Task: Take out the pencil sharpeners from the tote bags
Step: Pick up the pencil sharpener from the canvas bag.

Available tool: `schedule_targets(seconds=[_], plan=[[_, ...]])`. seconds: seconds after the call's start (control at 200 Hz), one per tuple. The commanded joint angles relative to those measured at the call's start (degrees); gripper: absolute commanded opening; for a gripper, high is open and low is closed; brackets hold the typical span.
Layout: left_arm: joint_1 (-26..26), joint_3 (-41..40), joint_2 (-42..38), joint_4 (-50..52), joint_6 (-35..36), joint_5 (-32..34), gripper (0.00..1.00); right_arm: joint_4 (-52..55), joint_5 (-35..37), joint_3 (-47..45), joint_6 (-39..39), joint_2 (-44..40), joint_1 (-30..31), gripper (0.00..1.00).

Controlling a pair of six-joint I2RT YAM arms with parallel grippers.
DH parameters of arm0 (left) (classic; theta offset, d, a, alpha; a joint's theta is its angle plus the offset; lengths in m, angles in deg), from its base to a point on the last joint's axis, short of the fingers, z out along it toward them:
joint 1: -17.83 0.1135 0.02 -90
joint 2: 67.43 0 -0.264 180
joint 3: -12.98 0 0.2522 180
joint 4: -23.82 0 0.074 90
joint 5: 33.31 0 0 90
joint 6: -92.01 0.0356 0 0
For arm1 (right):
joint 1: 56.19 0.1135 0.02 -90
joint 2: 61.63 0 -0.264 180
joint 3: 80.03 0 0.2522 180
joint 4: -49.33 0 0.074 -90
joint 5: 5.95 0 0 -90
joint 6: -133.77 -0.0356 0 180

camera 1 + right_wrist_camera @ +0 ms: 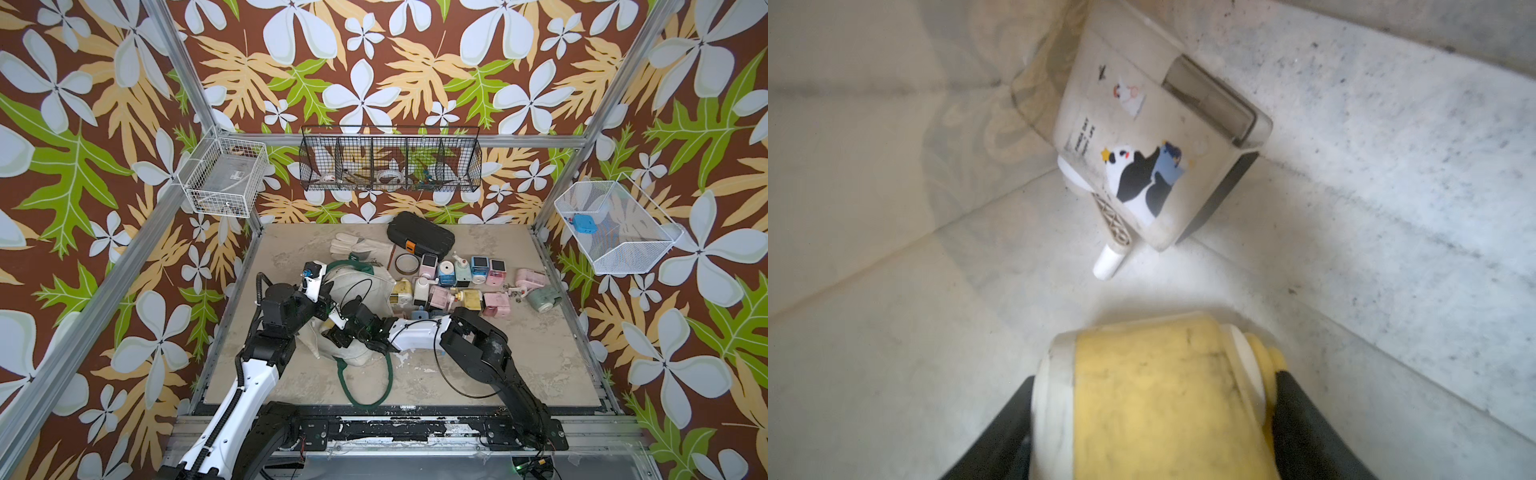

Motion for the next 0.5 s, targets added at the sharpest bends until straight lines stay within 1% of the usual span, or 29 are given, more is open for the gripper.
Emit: schedule_targets(seconds=[0.0, 0.345, 0.495], plan=[[-0.1, 0.1, 0.0, -0.9, 0.1, -1.0, 0.0, 2.3, -0.1, -2.2, -0.9, -2.1, 0.1, 0.59], [-0.1, 0.3, 0.5, -0.6, 0.2, -0.7, 0.0, -2.1, -0.1, -12.9, -3.1, -13.3, 0.1, 0.56], [-0.1, 0.2, 0.3, -0.7, 0.2, -0.6, 0.0, -3.6, -1.4, -16.8, -4.4, -17.3, 0.2, 0.55]])
